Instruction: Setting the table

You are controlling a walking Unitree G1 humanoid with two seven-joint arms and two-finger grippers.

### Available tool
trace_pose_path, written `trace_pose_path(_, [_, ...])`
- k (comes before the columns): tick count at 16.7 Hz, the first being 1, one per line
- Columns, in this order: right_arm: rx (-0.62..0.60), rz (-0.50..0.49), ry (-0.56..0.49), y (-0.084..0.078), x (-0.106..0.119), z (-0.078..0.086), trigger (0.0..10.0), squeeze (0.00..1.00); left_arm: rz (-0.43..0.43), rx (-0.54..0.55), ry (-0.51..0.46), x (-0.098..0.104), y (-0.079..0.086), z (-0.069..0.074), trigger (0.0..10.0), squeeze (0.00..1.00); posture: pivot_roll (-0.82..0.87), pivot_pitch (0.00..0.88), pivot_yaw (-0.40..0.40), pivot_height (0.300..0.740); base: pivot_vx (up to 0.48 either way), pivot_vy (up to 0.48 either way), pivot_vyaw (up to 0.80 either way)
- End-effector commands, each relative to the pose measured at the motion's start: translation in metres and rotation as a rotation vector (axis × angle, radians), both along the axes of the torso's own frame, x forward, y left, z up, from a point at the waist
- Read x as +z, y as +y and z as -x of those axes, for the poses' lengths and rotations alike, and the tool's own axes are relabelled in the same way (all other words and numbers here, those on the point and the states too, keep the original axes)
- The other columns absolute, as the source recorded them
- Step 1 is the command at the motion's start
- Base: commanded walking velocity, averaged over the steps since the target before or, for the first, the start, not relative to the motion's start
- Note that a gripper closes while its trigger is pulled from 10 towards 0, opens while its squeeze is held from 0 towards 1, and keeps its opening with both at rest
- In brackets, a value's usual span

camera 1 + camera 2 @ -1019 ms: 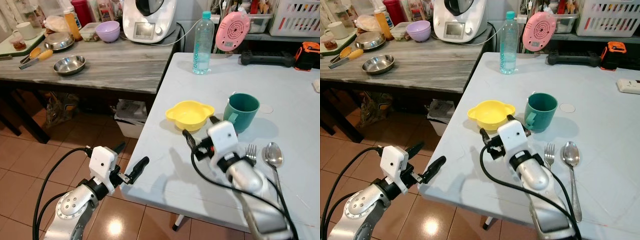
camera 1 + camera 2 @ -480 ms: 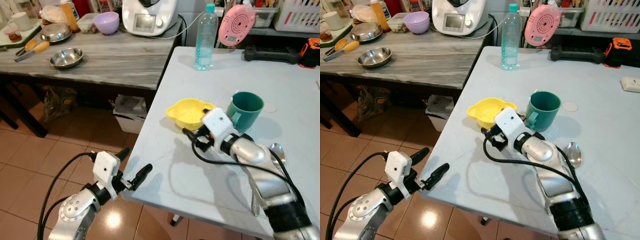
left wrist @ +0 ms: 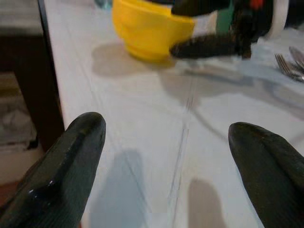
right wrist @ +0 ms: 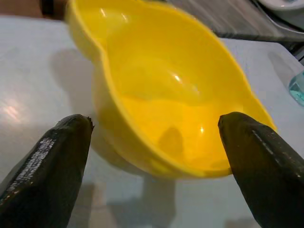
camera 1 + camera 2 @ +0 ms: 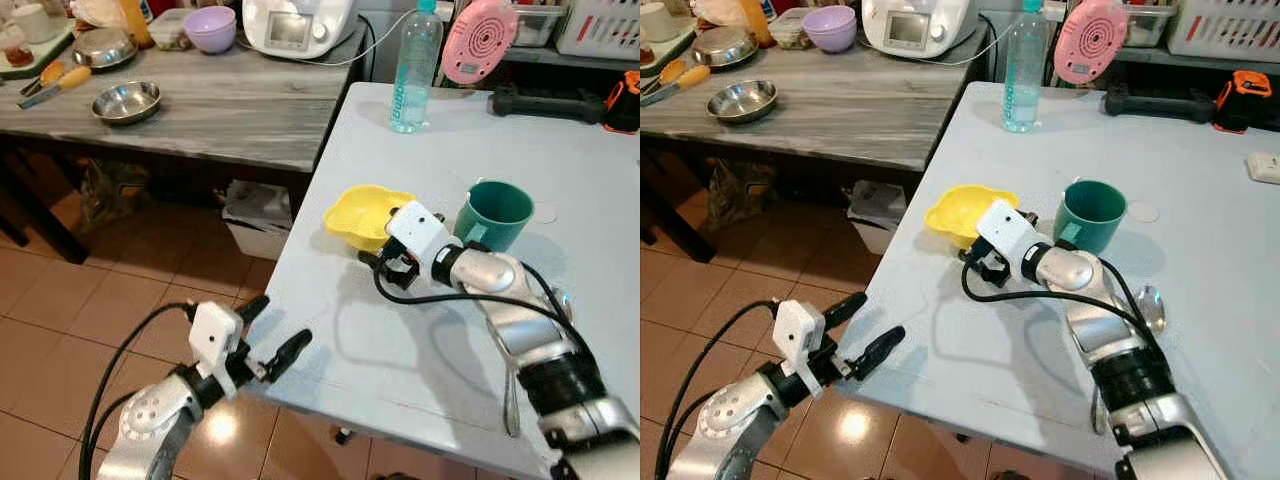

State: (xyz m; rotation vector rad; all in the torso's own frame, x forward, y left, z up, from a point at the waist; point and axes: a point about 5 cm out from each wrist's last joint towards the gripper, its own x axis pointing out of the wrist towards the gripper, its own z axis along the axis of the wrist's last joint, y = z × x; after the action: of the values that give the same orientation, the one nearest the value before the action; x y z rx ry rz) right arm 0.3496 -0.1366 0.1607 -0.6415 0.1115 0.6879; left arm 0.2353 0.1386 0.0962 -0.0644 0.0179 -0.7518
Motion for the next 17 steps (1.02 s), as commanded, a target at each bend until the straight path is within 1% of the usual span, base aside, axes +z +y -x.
trace_pose_path(1, [0.038,0.025,-0.004,0.005,-0.001,0.000,10.0,0.00,-0.003,0.008,-0.035,0.015,-0.001,-0.003,10.0,0.00,-0.03,0.150,0.057,0.740,0.000,0.000,0.00])
trace_pose_path(2, [0.047,0.025,-0.007,0.006,0.001,-0.001,10.0,0.00,0.001,0.008,-0.044,0.022,-0.003,-0.003,10.0,0.00,-0.04,0.149,0.057,0.740,0.000,0.000,0.00])
trace_pose_path(5, [0.092,0.066,-0.036,0.006,0.007,-0.006,10.0,0.00,0.011,-0.006,-0.058,0.034,-0.013,-0.004,10.0,0.00,-0.04,0.142,0.058,0.740,0.000,0.000,0.00])
trace_pose_path(6, [0.136,0.101,-0.073,0.007,0.011,-0.008,10.0,0.00,0.006,-0.007,-0.053,0.037,-0.016,-0.004,10.0,0.00,-0.04,0.139,0.062,0.740,0.000,0.000,0.00])
trace_pose_path(7, [0.184,0.145,-0.079,0.010,0.010,-0.009,10.0,0.00,-0.004,-0.011,-0.048,0.038,-0.016,-0.004,10.0,0.00,-0.04,0.138,0.066,0.740,0.000,0.000,0.00])
trace_pose_path(8, [0.190,0.149,-0.072,0.011,0.010,-0.009,10.0,0.00,-0.007,-0.013,-0.047,0.038,-0.016,-0.004,10.0,0.00,-0.04,0.138,0.066,0.740,0.000,0.000,0.00])
trace_pose_path(10, [0.277,0.203,-0.024,0.016,0.004,-0.010,10.0,0.00,-0.014,-0.011,-0.039,0.040,-0.016,-0.004,10.0,0.00,-0.03,0.135,0.067,0.740,0.000,0.000,0.00])
trace_pose_path(12, [0.316,0.231,0.013,0.017,-0.001,-0.009,10.0,0.00,-0.009,-0.015,-0.037,0.042,-0.017,-0.004,10.0,0.00,-0.03,0.135,0.065,0.740,0.000,0.000,0.00])
trace_pose_path(13, [0.316,0.256,0.016,0.015,-0.004,-0.011,5.0,0.00,0.002,-0.021,-0.043,0.045,-0.019,-0.003,10.0,0.00,-0.03,0.135,0.065,0.740,0.000,0.000,0.00])
trace_pose_path(14, [0.305,0.260,0.017,0.013,-0.005,-0.013,0.0,0.00,0.002,-0.026,-0.046,0.046,-0.019,-0.002,10.0,0.00,-0.03,0.135,0.065,0.740,0.000,0.000,0.00])
trace_pose_path(15, [0.294,0.267,0.011,0.012,-0.005,-0.015,0.0,0.00,-0.001,-0.027,-0.045,0.046,-0.019,-0.002,10.0,0.00,-0.03,0.135,0.065,0.740,0.000,0.000,0.00])
trace_pose_path(17, [0.266,0.300,-0.042,0.009,-0.003,-0.019,1.8,0.00,-0.007,-0.023,-0.042,0.046,-0.018,-0.004,10.0,0.00,-0.02,0.132,0.060,0.740,0.000,0.000,0.00])
